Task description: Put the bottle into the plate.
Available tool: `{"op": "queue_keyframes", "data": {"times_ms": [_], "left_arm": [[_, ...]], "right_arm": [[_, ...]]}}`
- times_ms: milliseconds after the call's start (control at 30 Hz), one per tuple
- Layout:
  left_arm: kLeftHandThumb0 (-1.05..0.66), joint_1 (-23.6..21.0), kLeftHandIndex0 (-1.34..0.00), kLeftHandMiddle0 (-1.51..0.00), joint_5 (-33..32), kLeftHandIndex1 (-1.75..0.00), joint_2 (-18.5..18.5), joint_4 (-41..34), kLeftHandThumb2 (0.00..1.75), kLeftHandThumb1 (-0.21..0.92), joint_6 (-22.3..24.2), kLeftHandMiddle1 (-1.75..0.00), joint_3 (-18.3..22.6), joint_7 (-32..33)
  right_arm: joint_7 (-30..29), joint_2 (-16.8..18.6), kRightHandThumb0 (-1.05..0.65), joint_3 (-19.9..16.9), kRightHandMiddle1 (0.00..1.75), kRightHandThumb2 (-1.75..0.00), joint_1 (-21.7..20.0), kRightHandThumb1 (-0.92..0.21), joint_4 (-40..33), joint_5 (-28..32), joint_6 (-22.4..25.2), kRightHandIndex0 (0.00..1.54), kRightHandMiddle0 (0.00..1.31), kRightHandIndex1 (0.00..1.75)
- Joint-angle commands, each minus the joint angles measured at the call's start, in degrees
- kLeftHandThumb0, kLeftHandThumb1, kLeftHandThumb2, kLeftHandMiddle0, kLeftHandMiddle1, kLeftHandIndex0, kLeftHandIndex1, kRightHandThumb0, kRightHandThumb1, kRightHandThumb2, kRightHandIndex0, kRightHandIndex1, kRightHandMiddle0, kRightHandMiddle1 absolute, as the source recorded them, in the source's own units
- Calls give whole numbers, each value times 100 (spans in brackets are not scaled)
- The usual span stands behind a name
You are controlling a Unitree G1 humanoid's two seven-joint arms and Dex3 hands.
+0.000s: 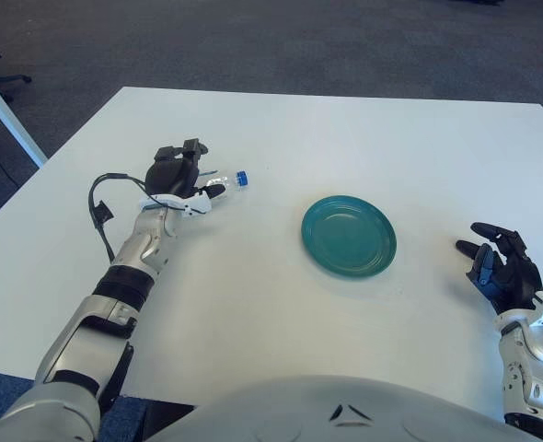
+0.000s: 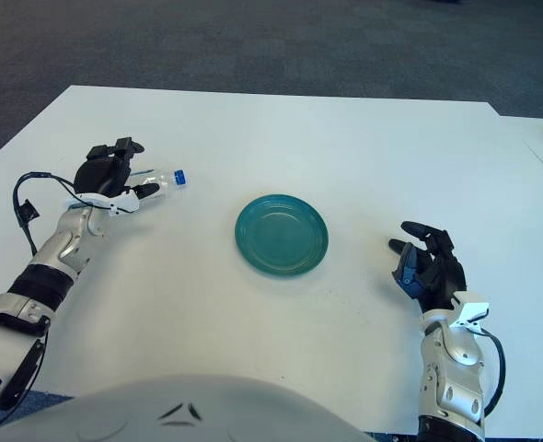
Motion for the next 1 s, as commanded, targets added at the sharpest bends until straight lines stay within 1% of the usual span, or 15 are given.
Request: {"op": "queue_keyframes", "data": {"times_ms": [0,200,300,567,633,800,900,967], "left_arm": [[-105,-57,0,-16,29,-117,104,73,41,92,27,-56,-29,-39],[-105,-89,0,-17,70,-119,109,147,40,92,9,-56,-101,-64],[-105,-102,0,-18,108,-119,75,285,40,92,-49,-56,-200,-30],[-105,-234,0,-18,140,-118,-66,741,38,92,-145,-56,-435,121],[-105,-328,0,-18,212,-117,-122,895,38,92,-110,-56,-568,51],[-105,-478,0,-21,254,-106,-219,1106,38,92,-63,-47,-743,-140],[-105,-550,0,-21,231,-104,-255,1220,38,92,-51,-43,-811,-251],[-105,-596,0,-22,225,-102,-297,1318,38,92,-49,-38,-865,-312]], "right_arm": [[52,-65,-52,-22,121,-97,23,-73,86,35,32,44,14,106],[125,-94,-51,-54,120,-95,7,-74,129,104,-15,43,12,106],[161,-81,-51,-76,120,-95,-24,-74,165,140,-108,43,11,106],[167,-57,-49,-100,118,-100,-35,-69,106,157,-139,45,11,104],[162,-40,-48,-98,118,-101,-29,-68,91,140,-187,45,11,104],[166,-10,-48,-88,119,-103,-15,-67,70,121,-296,48,14,104],[173,1,-49,-86,120,-103,3,-67,43,141,-320,48,14,104],[189,15,-50,-91,120,-101,30,-68,7,170,-359,48,14,105]]}}
